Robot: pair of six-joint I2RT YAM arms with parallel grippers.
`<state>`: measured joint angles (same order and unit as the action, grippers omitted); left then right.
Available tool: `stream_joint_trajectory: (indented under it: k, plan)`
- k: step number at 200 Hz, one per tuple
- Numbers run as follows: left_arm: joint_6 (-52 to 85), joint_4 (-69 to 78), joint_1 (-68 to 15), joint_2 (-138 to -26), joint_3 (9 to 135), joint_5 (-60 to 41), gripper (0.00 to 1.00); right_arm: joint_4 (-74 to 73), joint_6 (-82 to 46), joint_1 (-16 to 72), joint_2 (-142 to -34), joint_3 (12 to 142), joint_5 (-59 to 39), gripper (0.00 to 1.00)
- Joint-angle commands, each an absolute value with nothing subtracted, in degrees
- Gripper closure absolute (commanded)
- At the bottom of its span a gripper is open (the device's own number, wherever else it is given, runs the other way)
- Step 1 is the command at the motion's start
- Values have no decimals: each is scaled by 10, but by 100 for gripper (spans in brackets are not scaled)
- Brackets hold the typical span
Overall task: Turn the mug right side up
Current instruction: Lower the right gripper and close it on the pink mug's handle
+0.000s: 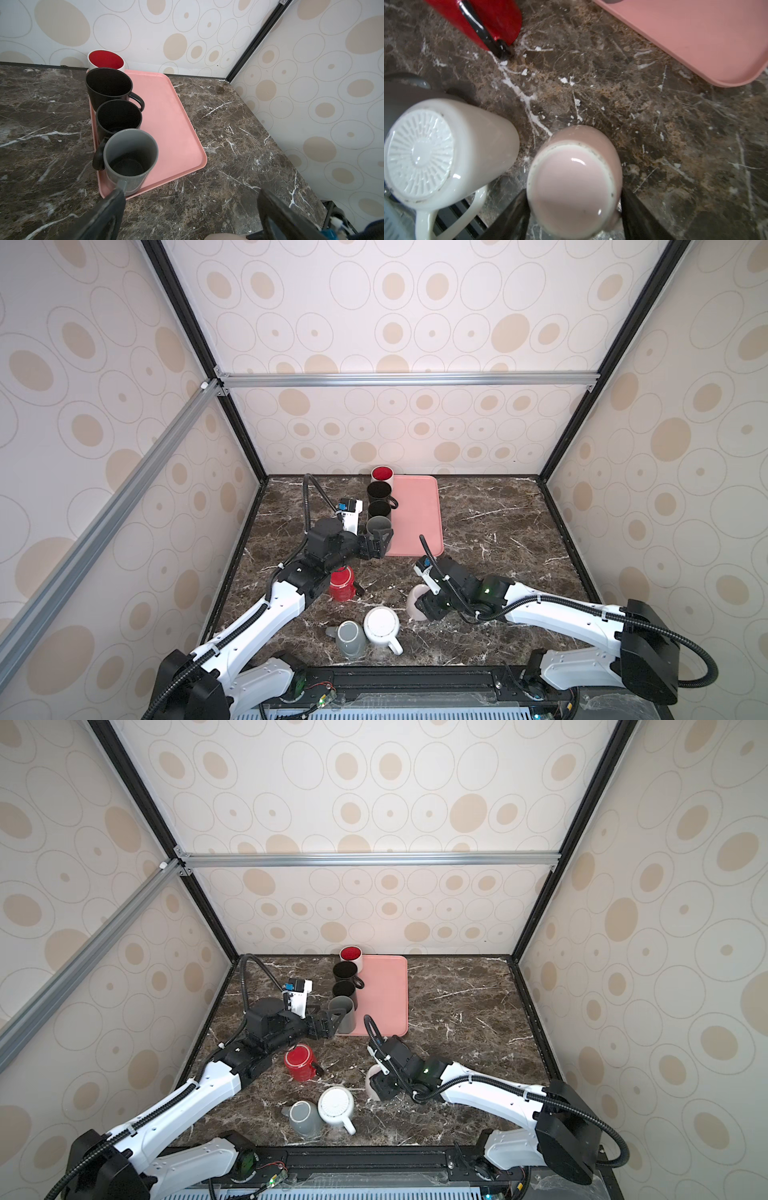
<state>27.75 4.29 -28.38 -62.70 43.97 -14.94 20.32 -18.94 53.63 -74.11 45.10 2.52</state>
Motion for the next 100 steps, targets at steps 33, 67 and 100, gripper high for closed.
stream_joint_trajectory:
  k: [33, 67, 100]
  plan:
    - [298, 76, -282, -625, 428, -172, 2, 156, -223, 513, -725, 431, -8, 10]
    - [300, 81, -283, -625, 421, -180, 3, 136, -212, 486, -688, 403, -78, 7]
    - [297, 90, -298, -635, 423, -203, 7, 145, -235, 487, -688, 396, -105, 9]
